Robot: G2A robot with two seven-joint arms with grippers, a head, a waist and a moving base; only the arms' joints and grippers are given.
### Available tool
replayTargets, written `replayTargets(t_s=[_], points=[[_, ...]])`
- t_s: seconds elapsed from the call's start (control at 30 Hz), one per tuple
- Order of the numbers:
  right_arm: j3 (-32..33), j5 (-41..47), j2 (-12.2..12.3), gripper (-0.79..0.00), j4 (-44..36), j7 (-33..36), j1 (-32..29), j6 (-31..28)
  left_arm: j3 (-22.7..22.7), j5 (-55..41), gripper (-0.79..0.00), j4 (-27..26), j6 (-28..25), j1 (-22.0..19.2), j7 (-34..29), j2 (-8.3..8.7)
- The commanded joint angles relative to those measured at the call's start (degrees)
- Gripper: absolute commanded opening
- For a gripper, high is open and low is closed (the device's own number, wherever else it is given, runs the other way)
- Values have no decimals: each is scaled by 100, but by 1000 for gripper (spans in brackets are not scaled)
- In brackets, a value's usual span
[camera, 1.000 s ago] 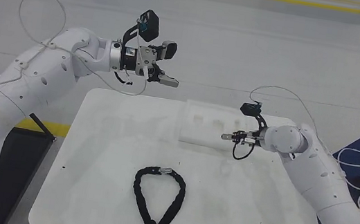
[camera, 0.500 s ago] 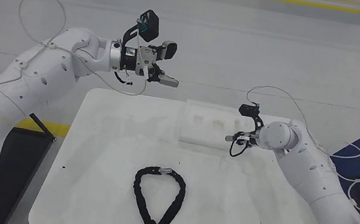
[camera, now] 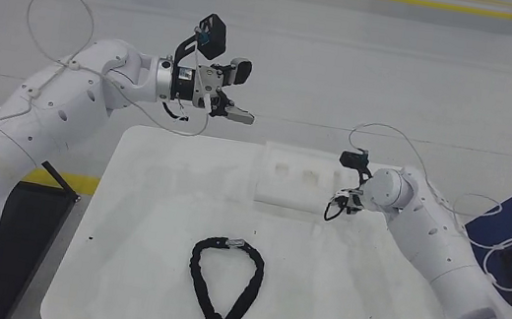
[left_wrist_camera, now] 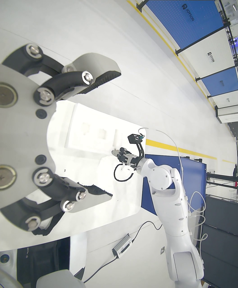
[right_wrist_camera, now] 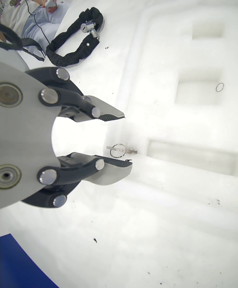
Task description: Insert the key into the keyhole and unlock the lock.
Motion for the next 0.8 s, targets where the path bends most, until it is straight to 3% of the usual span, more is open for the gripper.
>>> replayTargets(t_s=[0.0, 0.13, 0.3, 0.43, 0.77], points=[[-12, 15, -41, -474, 97, 15, 23, -15, 0, -4, 0, 0, 0, 0, -4, 0], [-29, 56, -128, -502, 325, 16, 68, -46, 0, -4, 0, 0, 0, 0, -4, 0], [-46, 119, -246, -600, 632, -27, 122, -65, 0, -4, 0, 0, 0, 0, -4, 0], [-50, 158, -333, -785, 839, -66, 171, -82, 0, -4, 0, 0, 0, 0, -4, 0], [19, 103, -438, -785, 992, 16, 387, -62, 0, -4, 0, 0, 0, 0, -4, 0]])
